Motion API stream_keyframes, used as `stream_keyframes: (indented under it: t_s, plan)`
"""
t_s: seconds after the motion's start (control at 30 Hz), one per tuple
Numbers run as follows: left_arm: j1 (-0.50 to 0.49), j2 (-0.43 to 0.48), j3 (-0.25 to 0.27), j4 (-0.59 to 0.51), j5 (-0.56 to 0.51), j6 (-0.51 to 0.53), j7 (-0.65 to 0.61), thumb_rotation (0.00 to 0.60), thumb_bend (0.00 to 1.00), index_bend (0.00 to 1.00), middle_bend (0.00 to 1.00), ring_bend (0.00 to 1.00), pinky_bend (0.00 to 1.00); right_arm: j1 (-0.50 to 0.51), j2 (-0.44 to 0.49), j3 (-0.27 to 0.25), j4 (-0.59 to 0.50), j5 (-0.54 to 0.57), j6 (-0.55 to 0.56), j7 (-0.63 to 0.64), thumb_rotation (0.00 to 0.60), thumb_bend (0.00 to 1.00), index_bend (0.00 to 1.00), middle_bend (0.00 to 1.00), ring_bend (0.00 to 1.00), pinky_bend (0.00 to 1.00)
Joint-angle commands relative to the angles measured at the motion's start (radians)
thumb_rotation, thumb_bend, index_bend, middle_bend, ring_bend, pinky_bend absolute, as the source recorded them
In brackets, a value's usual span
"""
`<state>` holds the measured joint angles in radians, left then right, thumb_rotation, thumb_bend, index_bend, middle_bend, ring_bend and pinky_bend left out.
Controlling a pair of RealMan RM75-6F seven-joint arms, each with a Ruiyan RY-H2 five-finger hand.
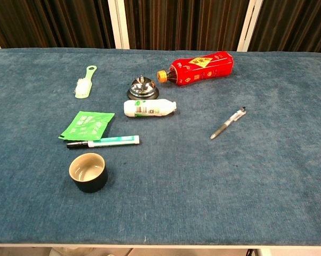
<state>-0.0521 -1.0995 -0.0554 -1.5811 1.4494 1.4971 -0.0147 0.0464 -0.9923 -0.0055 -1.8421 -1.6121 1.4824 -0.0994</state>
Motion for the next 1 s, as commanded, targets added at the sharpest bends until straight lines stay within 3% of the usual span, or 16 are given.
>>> stream_keyframes:
  t_s: [0.03,0.43,0.6,0.77,0.9,1.0]
  plan:
    - [-0.002,-0.003,0.001,0.0,0.006,0.002,0.012,0.6,0.31,0.14,0.0,0.04,0.14,0.001,0.001,-0.003,0.003,-0.005,-0.001,0.006,0.6,0.35,0.0,0.02,0.06,0.0]
    - [0.003,0.0,-0.001,-0.006,-0.001,0.008,0.021,0.6,0.31,0.14,0.0,0.04,0.14,0.006,0.005,-0.004,0.011,0.001,-0.015,0.014,0.6,0.35,0.0,0.02,0.06,0.0]
    - [0.01,-0.001,-0.004,-0.016,-0.005,0.022,0.022,0.6,0.31,0.14,0.0,0.04,0.14,0.043,-0.005,-0.001,0.041,-0.005,-0.072,0.031,0.6,0.35,0.01,0.02,0.06,0.0]
    - [0.011,0.0,-0.007,-0.019,-0.015,0.017,0.019,0.6,0.31,0.14,0.0,0.04,0.14,0.161,-0.009,0.023,0.084,0.003,-0.24,0.105,0.6,0.35,0.04,0.02,0.06,0.0]
    - [0.01,0.002,-0.006,-0.022,-0.018,0.012,0.022,0.6,0.31,0.14,0.0,0.04,0.14,0.291,-0.035,0.069,0.136,0.036,-0.403,0.201,0.6,0.35,0.11,0.03,0.06,0.0]
    - [0.012,0.004,-0.006,-0.025,-0.017,0.015,0.024,0.6,0.31,0.14,0.0,0.04,0.14,0.374,-0.08,0.106,0.184,0.067,-0.494,0.201,0.6,0.35,0.17,0.03,0.06,0.0]
